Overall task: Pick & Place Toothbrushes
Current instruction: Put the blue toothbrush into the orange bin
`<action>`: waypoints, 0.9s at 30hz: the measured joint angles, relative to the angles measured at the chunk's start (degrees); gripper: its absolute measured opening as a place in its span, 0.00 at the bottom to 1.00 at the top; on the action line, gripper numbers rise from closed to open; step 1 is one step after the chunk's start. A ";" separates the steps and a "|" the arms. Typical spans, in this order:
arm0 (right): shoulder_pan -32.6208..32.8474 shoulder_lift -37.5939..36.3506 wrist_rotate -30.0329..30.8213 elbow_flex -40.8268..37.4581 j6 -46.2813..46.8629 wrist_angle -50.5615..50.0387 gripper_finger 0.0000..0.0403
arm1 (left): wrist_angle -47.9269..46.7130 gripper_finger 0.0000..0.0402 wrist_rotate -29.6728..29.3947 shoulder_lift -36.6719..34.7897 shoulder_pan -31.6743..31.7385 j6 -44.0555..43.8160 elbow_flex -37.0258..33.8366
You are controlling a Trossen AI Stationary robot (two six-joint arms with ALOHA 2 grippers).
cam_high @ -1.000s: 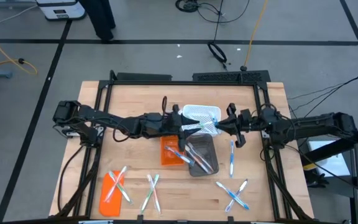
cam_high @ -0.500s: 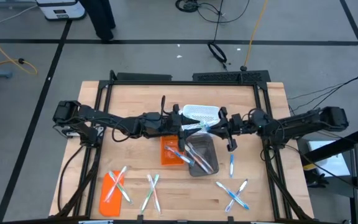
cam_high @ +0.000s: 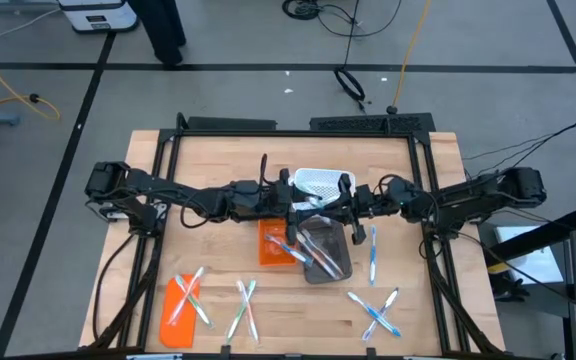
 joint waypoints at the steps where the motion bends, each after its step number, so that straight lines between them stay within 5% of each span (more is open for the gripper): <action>1: 0.00 0.02 0.00 0.00 -0.18 -0.04 0.02 | -0.05 0.34 0.24 0.00 0.00 0.00 0.00; 6: 0.00 0.02 0.00 0.00 -0.28 0.07 0.02 | -0.07 0.28 0.46 0.00 0.00 0.00 0.00; 12: 0.00 0.02 -0.02 -0.02 -0.48 -0.17 0.02 | -0.40 0.04 0.54 0.00 0.00 1.49 0.00; 27: 0.00 0.04 0.18 -0.04 -1.24 -0.50 0.12 | -1.53 0.01 0.49 0.00 0.00 1.25 0.00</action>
